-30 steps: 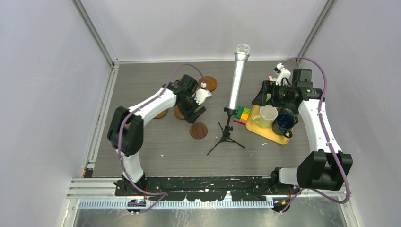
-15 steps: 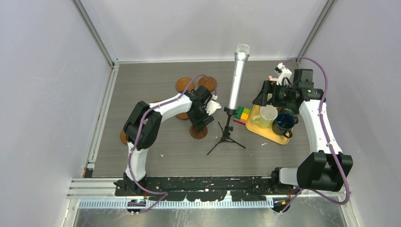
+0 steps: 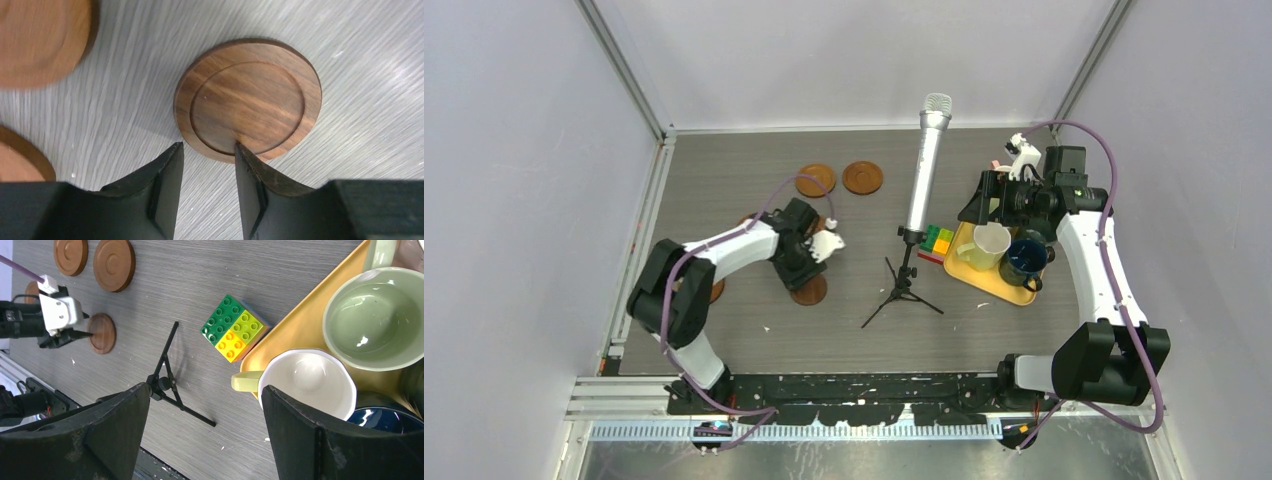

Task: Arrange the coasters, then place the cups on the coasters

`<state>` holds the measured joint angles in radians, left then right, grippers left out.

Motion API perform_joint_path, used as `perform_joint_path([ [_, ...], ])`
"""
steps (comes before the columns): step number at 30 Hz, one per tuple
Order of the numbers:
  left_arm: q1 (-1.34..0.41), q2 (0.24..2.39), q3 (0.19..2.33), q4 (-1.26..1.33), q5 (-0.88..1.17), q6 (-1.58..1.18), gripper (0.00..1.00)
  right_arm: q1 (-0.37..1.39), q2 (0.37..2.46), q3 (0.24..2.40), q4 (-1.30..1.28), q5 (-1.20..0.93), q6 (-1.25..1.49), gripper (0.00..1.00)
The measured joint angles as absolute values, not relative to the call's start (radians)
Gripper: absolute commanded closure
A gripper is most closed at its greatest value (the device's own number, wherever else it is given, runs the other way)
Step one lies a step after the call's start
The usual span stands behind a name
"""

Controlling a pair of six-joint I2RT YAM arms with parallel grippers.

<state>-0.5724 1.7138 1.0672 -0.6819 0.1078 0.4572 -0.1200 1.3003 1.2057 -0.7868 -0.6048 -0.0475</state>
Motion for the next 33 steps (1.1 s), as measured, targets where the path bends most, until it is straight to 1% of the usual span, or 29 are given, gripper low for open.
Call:
perform_joint_path([
  [5,-0.371,1.633,0.976,-0.698,0.118,0.531,0.57,-0.120,1.300,1.206,-0.787,-0.605,-0.047,0.14],
  [10,-0.180,1.598,0.940,-0.737,0.110,0.625,0.57,-0.120,1.300,1.206,-0.787,-0.605,-0.047,0.14],
  [14,-0.076,1.597,0.938,-0.761,0.101,0.694,0.57,-0.120,1.300,1.206,-0.787,-0.607,-0.047,0.14],
  [18,-0.025,1.600,0.943,-0.773,0.101,0.732,0.57,-0.120,1.300,1.206,-0.787,-0.609,-0.046,0.14],
  [22,-0.012,1.609,0.952,-0.783,0.105,0.742,0.56,-0.120,1.300,1.206,-0.787,-0.612,-0.046,0.14],
  [24,-0.011,1.617,0.960,-0.789,0.106,0.741,0.52,-0.120,1.300,1.206,-0.787,-0.612,-0.046,0.14],
  [26,-0.011,1.621,0.965,-0.793,0.107,0.741,0.45,-0.120,1.300,1.206,-0.787,-0.612,-0.047,0.14],
  [28,-0.011,1.622,0.966,-0.796,0.116,0.740,0.40,-0.120,1.300,1.206,-0.787,-0.612,-0.046,0.14],
  [33,0.004,1.618,1.000,-0.858,0.179,0.735,0.37,-0.120,1.300,1.206,-0.787,-0.612,-0.046,0.14],
])
